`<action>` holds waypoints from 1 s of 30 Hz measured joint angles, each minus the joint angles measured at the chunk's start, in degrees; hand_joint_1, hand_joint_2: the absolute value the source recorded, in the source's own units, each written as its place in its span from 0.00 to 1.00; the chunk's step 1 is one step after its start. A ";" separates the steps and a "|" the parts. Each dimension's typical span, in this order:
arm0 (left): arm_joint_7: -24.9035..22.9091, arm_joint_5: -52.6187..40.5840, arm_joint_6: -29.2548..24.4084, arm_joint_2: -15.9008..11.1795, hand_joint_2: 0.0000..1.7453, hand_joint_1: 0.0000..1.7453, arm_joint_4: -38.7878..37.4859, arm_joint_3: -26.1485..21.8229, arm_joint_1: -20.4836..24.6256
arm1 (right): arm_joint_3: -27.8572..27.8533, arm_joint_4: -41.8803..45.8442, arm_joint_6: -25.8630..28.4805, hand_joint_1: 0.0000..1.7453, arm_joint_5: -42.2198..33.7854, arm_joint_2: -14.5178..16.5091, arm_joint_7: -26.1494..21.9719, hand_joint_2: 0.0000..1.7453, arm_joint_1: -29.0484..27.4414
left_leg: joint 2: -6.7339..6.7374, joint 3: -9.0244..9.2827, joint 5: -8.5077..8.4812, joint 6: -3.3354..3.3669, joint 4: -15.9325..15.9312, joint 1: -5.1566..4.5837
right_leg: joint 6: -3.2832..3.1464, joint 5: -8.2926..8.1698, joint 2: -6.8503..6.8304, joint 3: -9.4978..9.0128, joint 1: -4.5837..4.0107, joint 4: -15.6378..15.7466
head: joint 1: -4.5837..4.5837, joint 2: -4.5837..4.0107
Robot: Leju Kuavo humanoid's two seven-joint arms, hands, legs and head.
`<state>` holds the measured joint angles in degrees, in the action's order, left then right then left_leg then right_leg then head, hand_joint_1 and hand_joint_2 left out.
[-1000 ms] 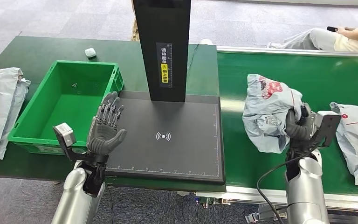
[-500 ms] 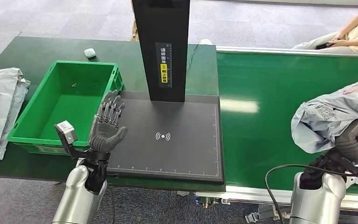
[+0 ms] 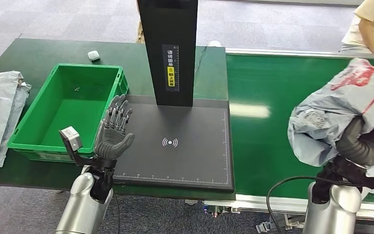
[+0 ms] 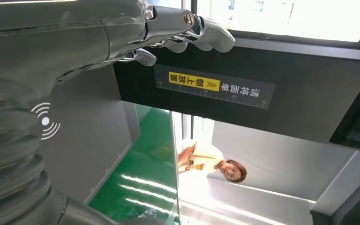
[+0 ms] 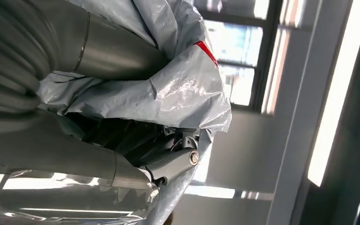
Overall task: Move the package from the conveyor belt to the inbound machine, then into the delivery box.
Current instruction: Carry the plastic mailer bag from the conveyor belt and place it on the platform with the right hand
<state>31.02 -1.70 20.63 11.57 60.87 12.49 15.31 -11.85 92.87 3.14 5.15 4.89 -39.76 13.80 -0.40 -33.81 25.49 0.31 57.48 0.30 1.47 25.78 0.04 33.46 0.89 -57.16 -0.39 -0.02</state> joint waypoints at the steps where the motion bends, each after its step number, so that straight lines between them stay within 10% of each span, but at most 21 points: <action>1: 0.12 0.02 0.26 -0.05 1.00 0.00 -0.10 0.12 0.04 | 2.51 -0.22 -1.20 1.00 3.06 -0.88 0.04 1.00 -0.11 | 0.01 0.00 0.00 0.00 -0.01 0.00 | 0.00 0.00 0.00 0.00 -0.01 0.00 | 0.01 0.00; 6: 0.93 -0.13 1.46 -0.29 1.00 0.00 -0.93 0.69 1.04 | 17.71 -3.94 -8.29 1.00 23.68 -5.32 3.45 1.00 -0.10 | -0.01 0.02 -0.02 -0.02 -0.02 0.03 | -0.01 0.00 -0.05 -0.02 -0.04 0.00 | -0.01 0.00; 14: 0.69 -0.59 1.97 -0.60 1.00 0.00 -1.76 0.91 1.81 | 32.70 -11.41 -12.33 1.00 33.79 -9.80 10.67 1.00 1.23 | -0.05 -0.07 -0.02 -0.01 -0.01 0.03 | 0.00 0.02 -0.08 0.01 -0.02 0.00 | 0.00 0.00; 30: -1.73 -1.30 1.39 -0.75 1.00 0.00 -0.45 0.73 -0.09 | 41.21 -21.12 -10.64 1.00 39.46 -14.12 18.50 1.00 3.99 | -0.08 -0.03 -0.01 0.00 0.01 0.02 | 0.02 0.02 -0.10 -0.02 -0.02 0.00 | 0.00 0.00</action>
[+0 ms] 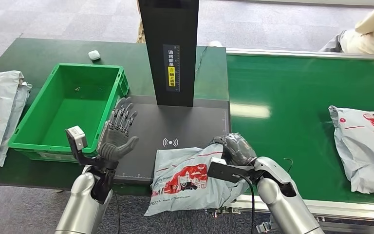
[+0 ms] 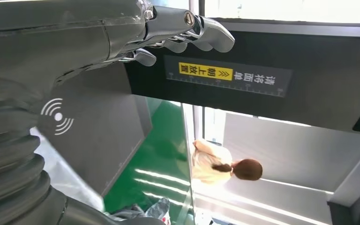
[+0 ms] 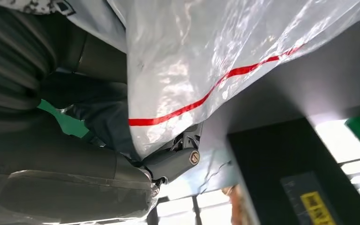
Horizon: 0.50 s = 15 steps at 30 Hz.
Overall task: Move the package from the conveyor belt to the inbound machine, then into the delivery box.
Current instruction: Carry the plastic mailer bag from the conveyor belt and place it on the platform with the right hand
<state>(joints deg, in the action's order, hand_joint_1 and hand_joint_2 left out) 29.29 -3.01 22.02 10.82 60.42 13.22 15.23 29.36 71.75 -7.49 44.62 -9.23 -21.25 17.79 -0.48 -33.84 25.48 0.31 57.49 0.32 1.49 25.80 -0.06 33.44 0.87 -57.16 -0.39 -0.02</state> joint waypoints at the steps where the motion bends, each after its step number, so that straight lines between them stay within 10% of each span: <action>1: -0.22 -0.01 -0.03 0.00 1.00 0.00 0.37 -0.05 -0.31 | 0.01 -0.23 1.46 1.00 0.43 -0.02 0.39 1.00 0.07 | 0.00 0.00 0.00 0.00 0.00 0.00 | 0.00 0.00 0.00 0.00 0.00 0.00 | -0.01 0.00; 15: 0.12 -0.02 0.76 0.09 1.00 0.00 1.31 -0.17 -0.73 | -5.12 -1.59 17.69 1.00 -3.89 1.81 -7.88 1.00 1.28 | 0.00 -0.01 0.00 0.00 0.01 -0.01 | 0.01 -0.01 0.00 0.00 0.02 0.00 | 0.01 0.00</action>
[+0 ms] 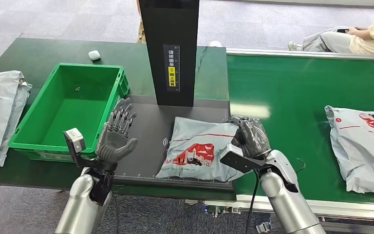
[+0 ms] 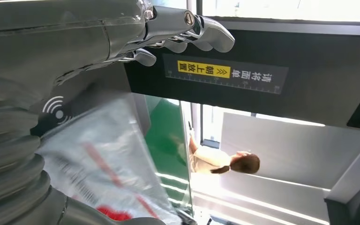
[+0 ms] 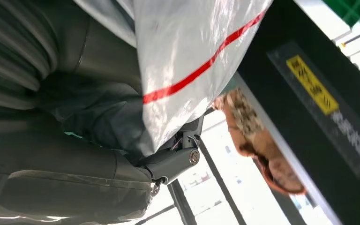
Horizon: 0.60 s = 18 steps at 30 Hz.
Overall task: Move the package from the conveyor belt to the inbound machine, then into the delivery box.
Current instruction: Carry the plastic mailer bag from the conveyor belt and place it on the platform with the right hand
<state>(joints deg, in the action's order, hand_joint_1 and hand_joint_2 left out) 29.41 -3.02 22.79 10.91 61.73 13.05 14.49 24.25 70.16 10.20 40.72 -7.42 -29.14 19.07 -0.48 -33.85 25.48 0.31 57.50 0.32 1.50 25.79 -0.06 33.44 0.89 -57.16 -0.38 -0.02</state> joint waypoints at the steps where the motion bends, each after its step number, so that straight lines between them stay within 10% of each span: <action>1: 0.13 0.01 0.04 0.03 1.00 0.00 -0.04 0.02 0.09 | -0.57 -0.15 0.28 1.00 -0.50 0.19 -0.54 1.00 0.16 | 0.00 0.00 0.00 0.00 0.00 0.00 | 0.00 0.00 0.00 0.00 0.00 0.00 | 0.00 0.00; 18: 0.36 0.01 0.08 0.19 1.00 0.00 -0.15 0.13 0.50 | -2.98 -1.54 0.51 1.00 -1.06 1.59 -1.16 1.00 0.57 | 0.00 -0.01 0.00 0.00 0.00 0.00 | -0.01 0.01 0.01 0.01 0.00 0.00 | -0.01 0.00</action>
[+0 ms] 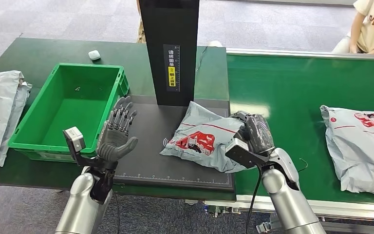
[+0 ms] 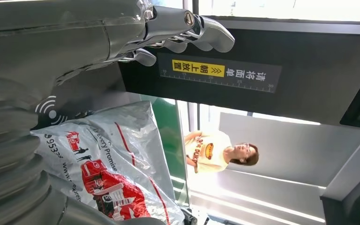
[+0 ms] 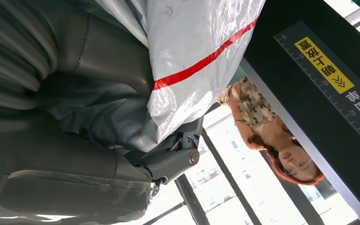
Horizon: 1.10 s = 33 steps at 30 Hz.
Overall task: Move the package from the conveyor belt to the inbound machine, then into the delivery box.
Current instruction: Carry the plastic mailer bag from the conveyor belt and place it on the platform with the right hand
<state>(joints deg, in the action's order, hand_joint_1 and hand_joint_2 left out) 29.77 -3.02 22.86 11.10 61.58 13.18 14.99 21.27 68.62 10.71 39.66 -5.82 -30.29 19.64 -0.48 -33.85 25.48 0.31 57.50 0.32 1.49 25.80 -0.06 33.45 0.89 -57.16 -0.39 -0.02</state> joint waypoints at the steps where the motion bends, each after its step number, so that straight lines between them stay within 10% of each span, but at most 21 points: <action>1: 0.01 0.00 0.01 0.00 1.00 0.00 -0.01 0.00 0.00 | -0.04 -0.05 0.01 1.00 -0.06 0.03 -0.05 1.00 0.01 | 0.00 0.00 0.00 0.00 0.00 0.00 | 0.00 0.00 0.00 0.00 0.00 0.00 | -0.01 0.00; 10: 1.04 0.14 0.95 0.00 1.00 0.00 -1.45 1.32 1.64 | -0.12 -7.42 1.12 0.97 -1.22 2.22 -0.18 1.00 4.52 | 0.06 0.02 -0.01 -0.01 0.00 0.00 | -0.01 -0.02 0.06 0.00 -0.01 0.00 | 0.00 0.00; 14: 1.19 0.16 1.57 0.02 1.00 0.00 -2.75 2.23 3.03 | 0.39 -15.89 -3.58 0.00 -0.68 3.57 1.26 1.00 8.88 | 0.06 0.04 -0.02 -0.01 0.00 0.01 | -0.02 -0.04 0.07 -0.02 -0.01 -0.01 | 0.00 0.00; 33: 1.94 0.48 -0.07 0.31 1.00 0.00 -4.57 2.70 4.03 | 2.57 -30.29 -6.39 0.00 -5.80 6.46 -4.96 1.00 15.81 | 0.07 0.04 -0.02 -0.01 0.01 0.01 | -0.02 -0.03 0.08 0.00 -0.02 -0.02 | -0.01 0.00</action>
<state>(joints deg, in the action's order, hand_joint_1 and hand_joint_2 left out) 31.70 -2.54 22.79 11.41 57.01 15.88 19.02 23.84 38.33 4.32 33.87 0.64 -35.25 35.45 -0.41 -33.82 25.47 0.30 57.51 0.33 1.47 25.77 0.02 33.45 0.87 -57.17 -0.39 -0.02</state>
